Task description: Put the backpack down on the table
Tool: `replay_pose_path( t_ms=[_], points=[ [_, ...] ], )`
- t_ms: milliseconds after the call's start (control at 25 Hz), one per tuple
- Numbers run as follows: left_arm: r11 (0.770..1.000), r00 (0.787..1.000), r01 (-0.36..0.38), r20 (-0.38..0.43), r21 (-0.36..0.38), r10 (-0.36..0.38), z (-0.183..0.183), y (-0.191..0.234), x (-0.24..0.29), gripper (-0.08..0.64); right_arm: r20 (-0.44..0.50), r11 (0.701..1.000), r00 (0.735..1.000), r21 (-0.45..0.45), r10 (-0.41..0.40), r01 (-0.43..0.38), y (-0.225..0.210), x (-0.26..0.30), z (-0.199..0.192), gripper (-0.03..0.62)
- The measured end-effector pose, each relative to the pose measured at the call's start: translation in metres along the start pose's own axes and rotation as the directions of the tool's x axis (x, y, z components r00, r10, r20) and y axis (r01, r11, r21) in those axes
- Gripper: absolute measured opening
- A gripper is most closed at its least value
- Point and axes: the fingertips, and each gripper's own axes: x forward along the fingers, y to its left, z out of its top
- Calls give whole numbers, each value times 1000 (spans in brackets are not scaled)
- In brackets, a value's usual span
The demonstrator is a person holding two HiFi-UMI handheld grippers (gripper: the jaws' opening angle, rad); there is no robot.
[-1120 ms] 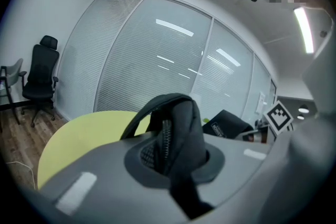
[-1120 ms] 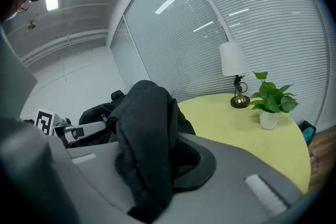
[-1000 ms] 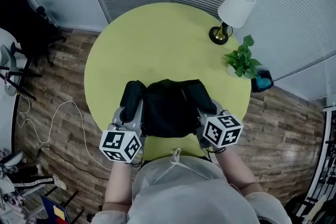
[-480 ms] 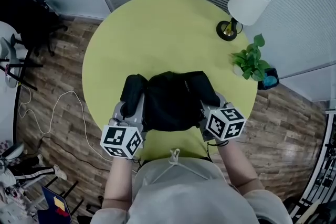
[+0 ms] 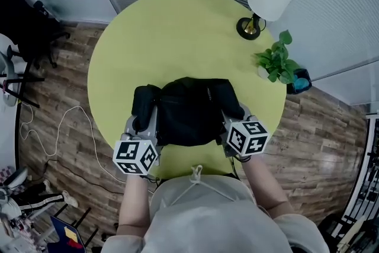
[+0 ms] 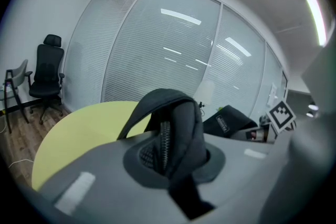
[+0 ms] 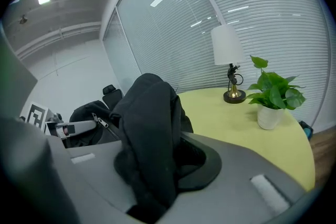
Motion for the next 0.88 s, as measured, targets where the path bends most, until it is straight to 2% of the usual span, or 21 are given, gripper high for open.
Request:
replay_pose_path(
  t_ms=[120,200,280,400,520,600,680,880],
  points=[
    [1000,1000,-16,-19,4,16,-13,3,-2,51,5,1000,1000,19,-25,25,-8,-4,-10,60],
    [1000,999,-28,-30,-6,28,-19,7,-4,81,3,999,1000,29,-29,28,-9,-6,-16,103],
    [999,999,-34,-38,-37,33,-26,11,-5,142,-1,999,999,24,-37,37,-8,-9,-19,172],
    [993,999,-38,-32,-109,34,-33,15,-10,254,-4,998,998,-7,-56,56,-6,-16,-23,229],
    [991,999,-42,-19,-125,40,-35,18,-19,310,11,994,995,-43,-100,101,-4,-26,-25,287],
    [994,999,-30,-18,-107,29,-36,15,-25,321,33,988,989,-59,-143,145,-4,-36,-24,316],
    [996,1000,-18,-10,-85,17,-35,11,-33,321,78,978,978,-64,-191,196,-3,-51,-18,319],
    [999,997,-45,57,-30,47,-27,8,-66,287,221,954,935,-53,-278,296,11,-97,-3,279]
  ],
)
